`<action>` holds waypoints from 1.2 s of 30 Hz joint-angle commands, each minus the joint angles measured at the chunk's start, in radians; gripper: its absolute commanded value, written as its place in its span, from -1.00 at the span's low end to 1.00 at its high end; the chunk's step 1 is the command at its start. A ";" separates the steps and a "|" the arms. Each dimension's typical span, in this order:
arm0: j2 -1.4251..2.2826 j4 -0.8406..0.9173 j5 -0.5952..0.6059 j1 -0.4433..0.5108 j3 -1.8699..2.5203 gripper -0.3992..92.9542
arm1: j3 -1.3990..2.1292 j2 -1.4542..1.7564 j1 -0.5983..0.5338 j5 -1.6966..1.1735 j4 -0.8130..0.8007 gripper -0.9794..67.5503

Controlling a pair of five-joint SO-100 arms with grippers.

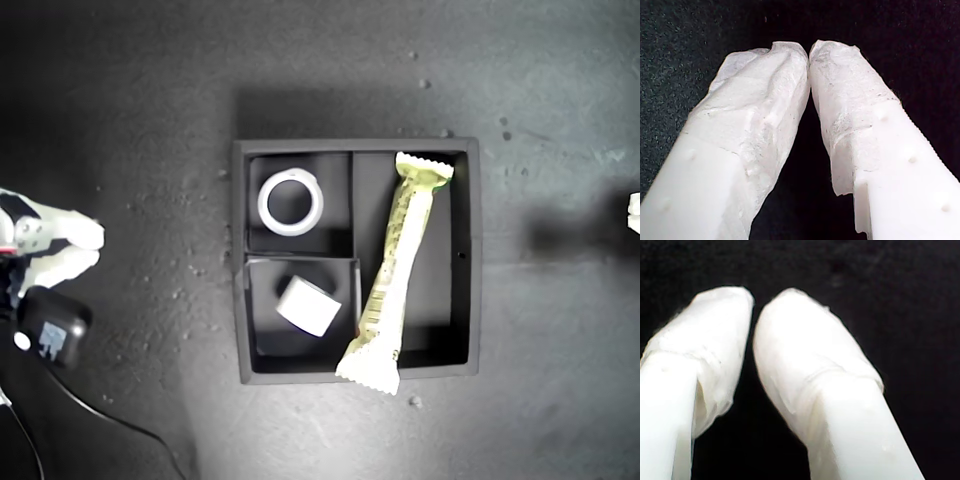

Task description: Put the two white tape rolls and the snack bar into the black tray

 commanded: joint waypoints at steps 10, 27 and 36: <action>0.325 0.098 -0.071 -0.005 0.252 -0.99 | 0.011 0.009 -0.043 0.009 0.008 -0.97; 0.325 0.209 -0.107 0.064 0.321 -0.93 | 0.011 0.009 -0.046 0.006 0.008 -0.97; 0.325 0.209 -0.057 0.066 0.321 -0.93 | 0.011 0.009 -0.046 0.006 0.008 -0.97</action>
